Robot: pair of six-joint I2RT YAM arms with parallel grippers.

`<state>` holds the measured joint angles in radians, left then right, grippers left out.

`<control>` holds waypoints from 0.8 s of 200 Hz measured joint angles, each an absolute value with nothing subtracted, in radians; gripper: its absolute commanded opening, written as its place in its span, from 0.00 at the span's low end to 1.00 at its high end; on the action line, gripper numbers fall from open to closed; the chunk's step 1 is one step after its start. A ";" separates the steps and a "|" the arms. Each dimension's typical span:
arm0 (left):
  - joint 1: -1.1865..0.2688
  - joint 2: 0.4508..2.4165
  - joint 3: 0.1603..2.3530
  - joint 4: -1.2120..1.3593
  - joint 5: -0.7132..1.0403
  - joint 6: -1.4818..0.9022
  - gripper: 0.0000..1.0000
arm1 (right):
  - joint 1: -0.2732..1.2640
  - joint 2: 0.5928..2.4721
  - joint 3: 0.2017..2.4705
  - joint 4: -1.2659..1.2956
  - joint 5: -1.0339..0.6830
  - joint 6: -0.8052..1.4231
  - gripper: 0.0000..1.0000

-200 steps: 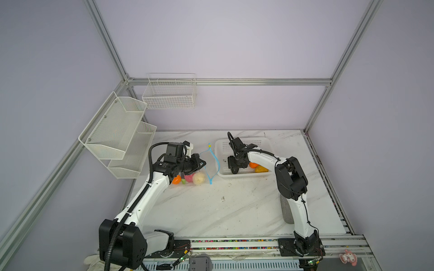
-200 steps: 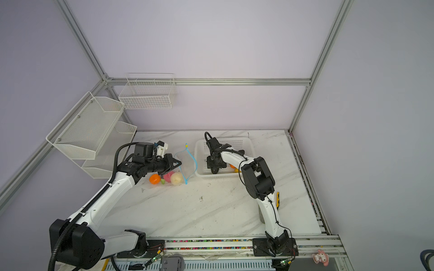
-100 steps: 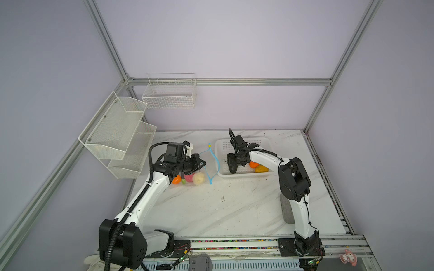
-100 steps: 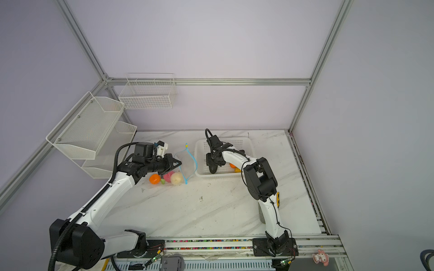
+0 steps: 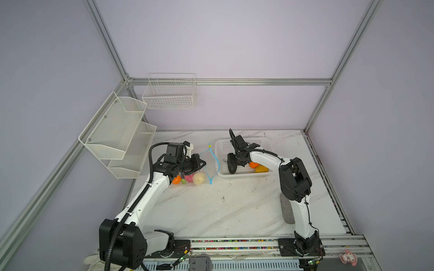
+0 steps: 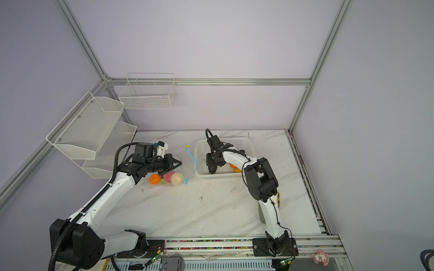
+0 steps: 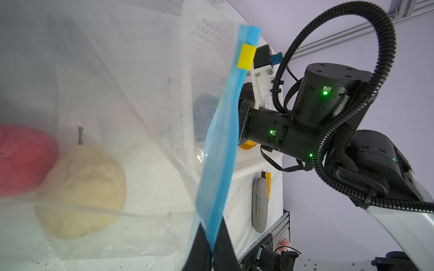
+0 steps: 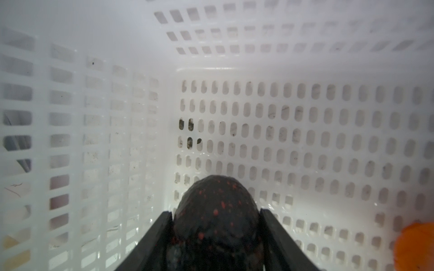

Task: Place the food in the zip-top bag and seal the zipper
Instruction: 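Lift the dark avocado with the right gripper and carry it to the bag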

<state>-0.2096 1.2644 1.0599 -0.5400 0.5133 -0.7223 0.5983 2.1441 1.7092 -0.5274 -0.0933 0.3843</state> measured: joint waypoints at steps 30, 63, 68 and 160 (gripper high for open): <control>-0.210 1.267 1.060 -0.540 0.513 -0.722 0.00 | 0.588 2.105 1.707 -0.526 -0.093 0.384 0.57; -0.210 1.276 1.060 -0.540 0.516 -0.722 0.00 | 0.583 2.037 1.689 -0.491 -0.095 0.376 0.57; -0.210 1.279 1.060 -0.540 0.517 -0.722 0.00 | 0.582 2.023 1.681 -0.481 -0.096 0.374 0.57; -0.210 1.295 1.060 -0.540 0.522 -0.723 0.00 | 0.620 1.676 1.363 -0.121 -0.208 0.446 0.56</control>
